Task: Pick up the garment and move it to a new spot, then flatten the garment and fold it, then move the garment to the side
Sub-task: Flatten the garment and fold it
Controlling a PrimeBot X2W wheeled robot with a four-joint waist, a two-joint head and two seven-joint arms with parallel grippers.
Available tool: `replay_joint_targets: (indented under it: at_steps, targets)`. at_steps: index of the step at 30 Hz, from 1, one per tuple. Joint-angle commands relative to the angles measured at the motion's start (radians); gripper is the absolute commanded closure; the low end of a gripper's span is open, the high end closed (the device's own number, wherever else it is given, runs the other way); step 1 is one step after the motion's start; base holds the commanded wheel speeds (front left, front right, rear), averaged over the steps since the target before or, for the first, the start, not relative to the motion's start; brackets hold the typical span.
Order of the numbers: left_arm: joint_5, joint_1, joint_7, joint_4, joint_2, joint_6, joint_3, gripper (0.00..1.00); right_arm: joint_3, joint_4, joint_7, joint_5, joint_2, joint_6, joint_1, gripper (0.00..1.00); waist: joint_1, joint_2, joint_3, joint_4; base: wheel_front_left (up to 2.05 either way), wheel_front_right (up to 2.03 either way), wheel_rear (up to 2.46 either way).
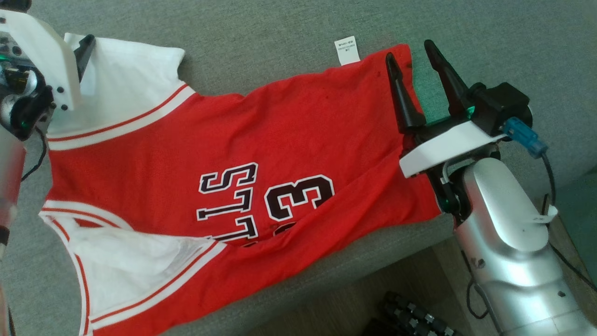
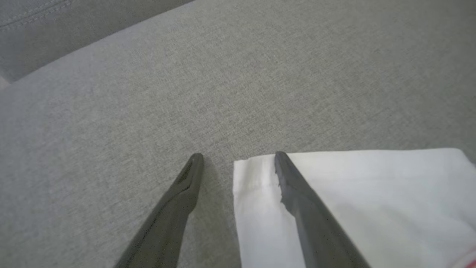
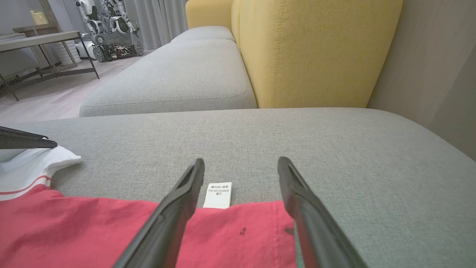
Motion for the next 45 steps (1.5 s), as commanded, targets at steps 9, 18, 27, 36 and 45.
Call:
replay_joint_targets:
  at_steps: [9, 18, 27, 36, 45]
  targets:
    - [-0.092, -0.04, 0.037, -0.008, 0.025, 0.001, -0.034, 1.0, -0.018, 0.009, -0.006, 0.012, 0.013, -0.001, -0.027, 0.0, -0.0001, 0.0, -0.008, 0.029, 0.0, 0.0, 0.0]
    - [-0.211, -0.005, -0.128, -0.076, -0.065, 0.001, 0.014, 1.0, -0.103, 0.139, 0.166, 0.053, -0.07, -0.001, -0.077, 0.0, -0.0001, 0.0, -0.058, 0.161, 0.0, 0.0, 0.0]
    - [-0.259, 0.087, -0.188, -0.238, -0.095, 0.001, -0.01, 1.0, -0.08, 0.29, 0.352, 0.124, -0.226, -0.001, -0.108, 0.0, -0.0001, 0.0, -0.093, 0.279, 0.0, 0.0, 0.0]
    - [-0.273, 0.154, -0.187, -0.325, -0.073, 0.021, -0.01, 1.0, 0.012, 0.349, 0.46, 0.255, -0.294, -0.001, -0.114, 0.98, -0.0001, 0.0, -0.106, 0.311, 0.0, 0.0, 0.0]
    - [-0.277, 0.179, -0.205, -0.346, -0.052, 0.054, 0.009, 1.0, 0.047, 0.36, 0.37, 0.291, -0.346, -0.001, -0.141, 1.0, -0.0001, 0.0, -0.117, 0.317, 0.0, 0.0, 0.0]
